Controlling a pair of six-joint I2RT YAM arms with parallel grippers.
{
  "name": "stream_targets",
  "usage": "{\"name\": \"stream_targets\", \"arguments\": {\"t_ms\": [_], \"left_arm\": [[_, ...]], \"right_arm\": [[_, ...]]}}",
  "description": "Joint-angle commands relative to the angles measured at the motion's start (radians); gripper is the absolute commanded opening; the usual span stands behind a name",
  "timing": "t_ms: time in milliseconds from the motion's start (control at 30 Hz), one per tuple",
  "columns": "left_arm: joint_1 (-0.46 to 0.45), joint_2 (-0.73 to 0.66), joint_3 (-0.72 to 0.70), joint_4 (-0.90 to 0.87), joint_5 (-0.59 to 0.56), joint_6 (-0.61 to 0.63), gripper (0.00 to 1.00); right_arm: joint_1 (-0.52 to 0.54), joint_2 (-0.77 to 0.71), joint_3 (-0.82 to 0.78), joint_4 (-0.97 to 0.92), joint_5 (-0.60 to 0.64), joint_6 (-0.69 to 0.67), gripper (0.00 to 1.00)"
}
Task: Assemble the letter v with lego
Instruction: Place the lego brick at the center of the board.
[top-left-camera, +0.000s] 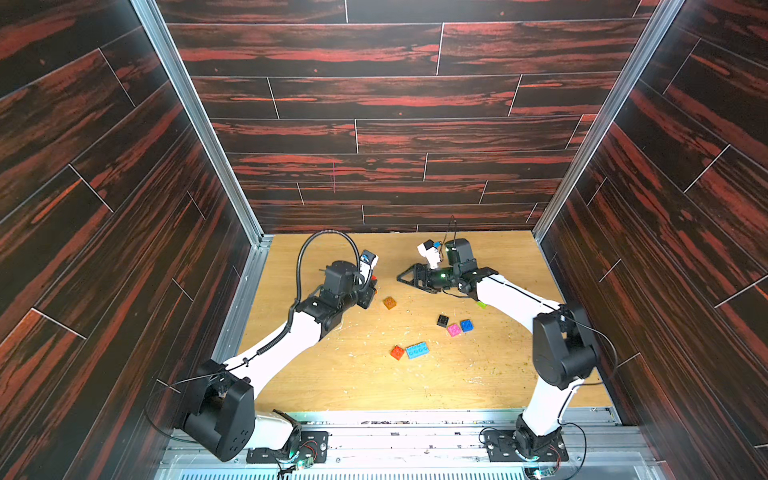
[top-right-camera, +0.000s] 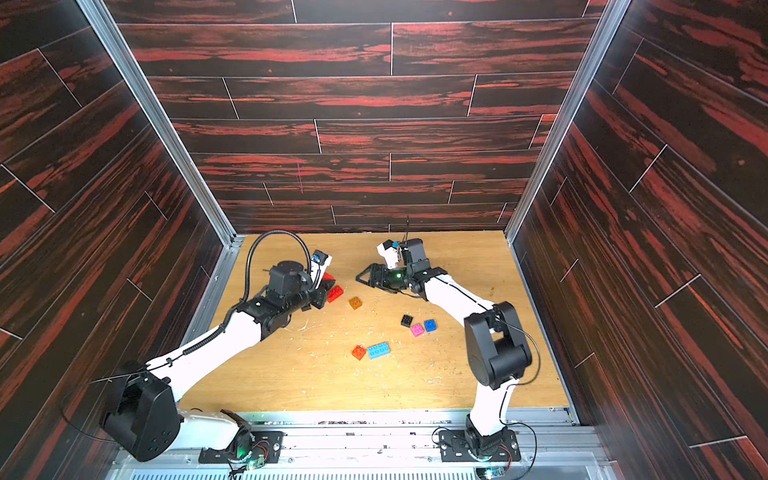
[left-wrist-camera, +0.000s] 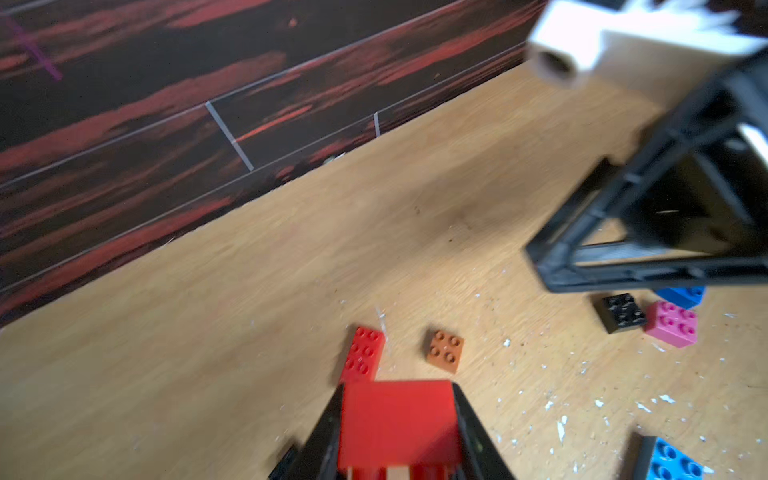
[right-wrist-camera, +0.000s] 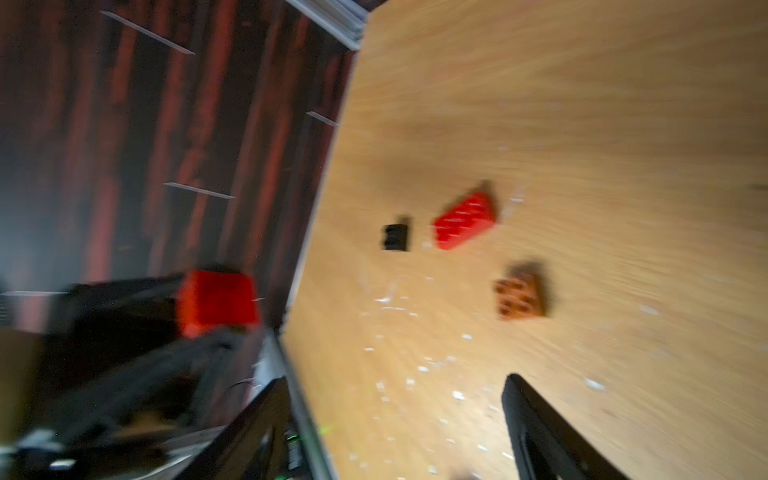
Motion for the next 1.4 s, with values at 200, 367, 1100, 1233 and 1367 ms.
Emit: {"name": "stream_targets", "arguments": {"t_ms": [200,367,1100,1233,1367], "left_arm": [[0.080,0.169,0.257,-0.539,-0.029,-0.040,0.11],[0.079,0.226,0.301,-0.681,0.029,-0.059,0.12],[-0.003,0.392,0.129,-0.634,0.044,-0.216,0.16],[-0.018,0.424,0.127,-0.582,0.037,-0.230,0.19],[-0.018,0.457,0.136,-0.562,0.033,-0.232,0.21]], "right_arm": [[0.081,-0.115,-0.105,-0.189,0.355,-0.225,0.87],[0.125,-0.163,-0.146,-0.215,0.448,-0.262,0.87],[0.208,-0.206,-0.225,-0.206,0.625,-0.298,0.87],[0.217,-0.202,-0.233,-0.205,0.638,-0.299,0.87],[0.227,-0.199,-0.237,-0.206,0.647,-0.298,0.88]]}}
